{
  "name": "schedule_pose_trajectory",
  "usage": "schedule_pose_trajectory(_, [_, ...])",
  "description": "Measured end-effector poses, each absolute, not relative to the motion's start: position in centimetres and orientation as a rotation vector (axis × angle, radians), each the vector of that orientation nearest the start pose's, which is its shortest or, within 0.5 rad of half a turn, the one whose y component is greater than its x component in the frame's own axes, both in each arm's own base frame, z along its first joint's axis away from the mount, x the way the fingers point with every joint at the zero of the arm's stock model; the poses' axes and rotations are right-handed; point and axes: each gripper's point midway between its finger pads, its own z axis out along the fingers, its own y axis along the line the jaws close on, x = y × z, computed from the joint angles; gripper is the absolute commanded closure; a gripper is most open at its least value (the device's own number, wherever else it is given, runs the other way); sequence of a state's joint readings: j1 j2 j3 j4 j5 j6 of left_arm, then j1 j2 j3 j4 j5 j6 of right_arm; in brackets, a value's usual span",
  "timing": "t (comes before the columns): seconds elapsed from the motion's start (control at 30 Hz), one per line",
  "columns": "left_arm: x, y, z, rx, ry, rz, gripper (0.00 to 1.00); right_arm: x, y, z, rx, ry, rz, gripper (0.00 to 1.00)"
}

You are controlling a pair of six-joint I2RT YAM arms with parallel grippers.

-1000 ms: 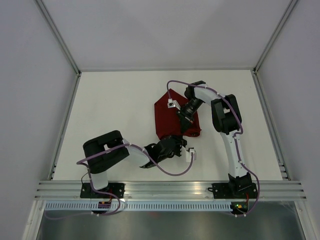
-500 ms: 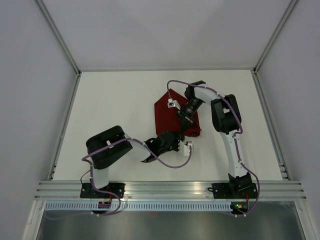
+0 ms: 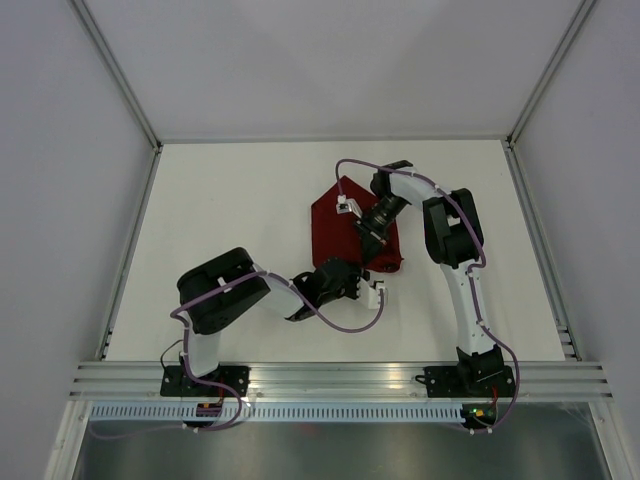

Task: Fold the napkin, place the utensils inside, and roll it up
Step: Roll the napkin with the utensil

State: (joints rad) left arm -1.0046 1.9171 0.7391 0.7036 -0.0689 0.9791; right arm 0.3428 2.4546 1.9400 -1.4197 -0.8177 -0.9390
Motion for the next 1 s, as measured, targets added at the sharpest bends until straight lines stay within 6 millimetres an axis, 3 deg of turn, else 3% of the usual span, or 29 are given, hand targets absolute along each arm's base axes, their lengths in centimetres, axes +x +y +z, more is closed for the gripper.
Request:
schedule_pose_trajectory(0.13, [29.38,-37.05,2.48,1.693,1.147,0.065,0.82,31.24,22.18,1.74,-1.555,2.471,1.359,1.0])
schedule_pose_trajectory(0.27, [29.55,-37.17,2.43,1.7,1.143,0.072,0.97,31.39,22.07,1.73,-1.549,2.47,1.356,1.0])
schedule_pose_trajectory(1.0, [29.86,-37.21,2.48,1.73,1.191,0.012,0.98,31.6,21.99,1.76,-1.532,2.474,1.356,0.97])
